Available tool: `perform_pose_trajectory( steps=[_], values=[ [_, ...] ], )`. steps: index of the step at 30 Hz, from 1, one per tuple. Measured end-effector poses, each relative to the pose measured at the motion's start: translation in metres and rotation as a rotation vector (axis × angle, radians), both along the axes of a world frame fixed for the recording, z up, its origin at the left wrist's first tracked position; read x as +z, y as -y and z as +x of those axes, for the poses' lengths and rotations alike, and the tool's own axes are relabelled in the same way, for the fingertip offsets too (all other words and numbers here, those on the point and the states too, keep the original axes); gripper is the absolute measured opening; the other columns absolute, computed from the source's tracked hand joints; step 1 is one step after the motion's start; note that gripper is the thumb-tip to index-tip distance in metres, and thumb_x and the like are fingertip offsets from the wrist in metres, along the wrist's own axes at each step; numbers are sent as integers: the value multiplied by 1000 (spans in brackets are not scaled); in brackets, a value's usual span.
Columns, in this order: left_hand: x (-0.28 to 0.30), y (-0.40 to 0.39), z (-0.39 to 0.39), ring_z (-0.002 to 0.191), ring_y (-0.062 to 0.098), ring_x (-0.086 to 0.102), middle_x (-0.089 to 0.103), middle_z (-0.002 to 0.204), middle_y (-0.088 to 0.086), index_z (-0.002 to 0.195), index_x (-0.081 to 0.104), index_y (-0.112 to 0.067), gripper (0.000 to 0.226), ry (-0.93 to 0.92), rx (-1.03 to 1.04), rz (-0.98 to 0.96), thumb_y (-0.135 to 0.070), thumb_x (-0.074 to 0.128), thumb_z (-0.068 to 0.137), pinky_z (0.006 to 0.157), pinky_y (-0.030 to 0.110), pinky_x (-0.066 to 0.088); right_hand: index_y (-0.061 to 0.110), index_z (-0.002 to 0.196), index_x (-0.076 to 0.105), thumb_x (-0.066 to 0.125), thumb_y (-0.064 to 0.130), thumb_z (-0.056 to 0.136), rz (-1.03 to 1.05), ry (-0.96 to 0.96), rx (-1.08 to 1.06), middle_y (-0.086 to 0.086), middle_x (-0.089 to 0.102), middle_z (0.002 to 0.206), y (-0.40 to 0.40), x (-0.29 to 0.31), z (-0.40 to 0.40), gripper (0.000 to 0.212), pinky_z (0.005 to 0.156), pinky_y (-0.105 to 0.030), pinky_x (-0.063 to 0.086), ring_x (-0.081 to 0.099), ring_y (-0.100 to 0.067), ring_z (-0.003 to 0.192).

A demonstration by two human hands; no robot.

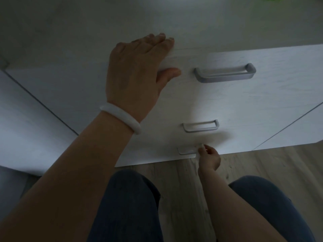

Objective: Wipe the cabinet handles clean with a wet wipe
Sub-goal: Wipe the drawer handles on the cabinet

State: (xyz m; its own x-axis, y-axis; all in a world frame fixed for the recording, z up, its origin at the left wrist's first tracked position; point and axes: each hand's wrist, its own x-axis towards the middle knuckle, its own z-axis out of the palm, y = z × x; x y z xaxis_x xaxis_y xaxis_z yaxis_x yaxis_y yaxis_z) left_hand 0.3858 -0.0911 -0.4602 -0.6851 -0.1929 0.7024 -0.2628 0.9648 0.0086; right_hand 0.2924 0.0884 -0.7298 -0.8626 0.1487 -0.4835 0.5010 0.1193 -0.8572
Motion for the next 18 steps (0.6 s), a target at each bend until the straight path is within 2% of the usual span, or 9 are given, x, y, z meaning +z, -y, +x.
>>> perform_pose_trajectory(
  steps=[2,5,8,11,14,16,18],
  values=[
    [0,1,0,131,15,48,52,141,-5,136,53,-25,58,12,0,10,-61,42,91,105,41,32,13,104,58,67,12,86,64,-16,17,-4,60,100,-1,-3,1,21,81,-33,49,58,-21,91],
    [0,1,-1,132,14,47,51,142,-5,137,52,-26,58,23,7,17,-61,42,91,106,40,32,14,93,58,67,17,86,120,-46,55,-8,61,96,0,-6,0,12,72,-33,50,59,-20,82],
    [0,0,-2,133,13,46,50,143,-7,137,51,-28,58,33,16,20,-62,42,91,106,39,31,12,85,60,67,18,86,200,-91,106,-10,60,95,3,-6,1,9,64,-28,45,59,-22,79],
    [1,0,-1,132,14,46,51,143,-5,137,52,-27,58,29,6,30,-61,43,91,106,40,30,10,81,62,68,16,85,289,-148,227,-8,58,98,8,-9,4,10,70,-27,42,58,-24,83],
    [1,0,-1,132,15,47,51,143,-5,137,52,-26,58,27,11,20,-61,43,91,106,40,30,4,91,65,66,14,87,307,-193,351,-6,49,105,14,-9,16,11,80,-27,42,54,-21,86],
    [1,0,0,132,16,47,51,142,-4,136,52,-25,58,17,3,18,-60,44,91,105,40,31,0,102,66,62,12,90,310,-202,353,-6,49,110,14,-10,17,18,86,-27,44,52,-18,89],
    [1,1,0,132,15,47,51,143,-4,137,52,-25,58,25,2,30,-60,43,91,106,40,31,3,107,68,59,11,91,306,-174,241,-10,58,112,10,-9,8,20,91,-35,52,59,-21,92]
  ],
)
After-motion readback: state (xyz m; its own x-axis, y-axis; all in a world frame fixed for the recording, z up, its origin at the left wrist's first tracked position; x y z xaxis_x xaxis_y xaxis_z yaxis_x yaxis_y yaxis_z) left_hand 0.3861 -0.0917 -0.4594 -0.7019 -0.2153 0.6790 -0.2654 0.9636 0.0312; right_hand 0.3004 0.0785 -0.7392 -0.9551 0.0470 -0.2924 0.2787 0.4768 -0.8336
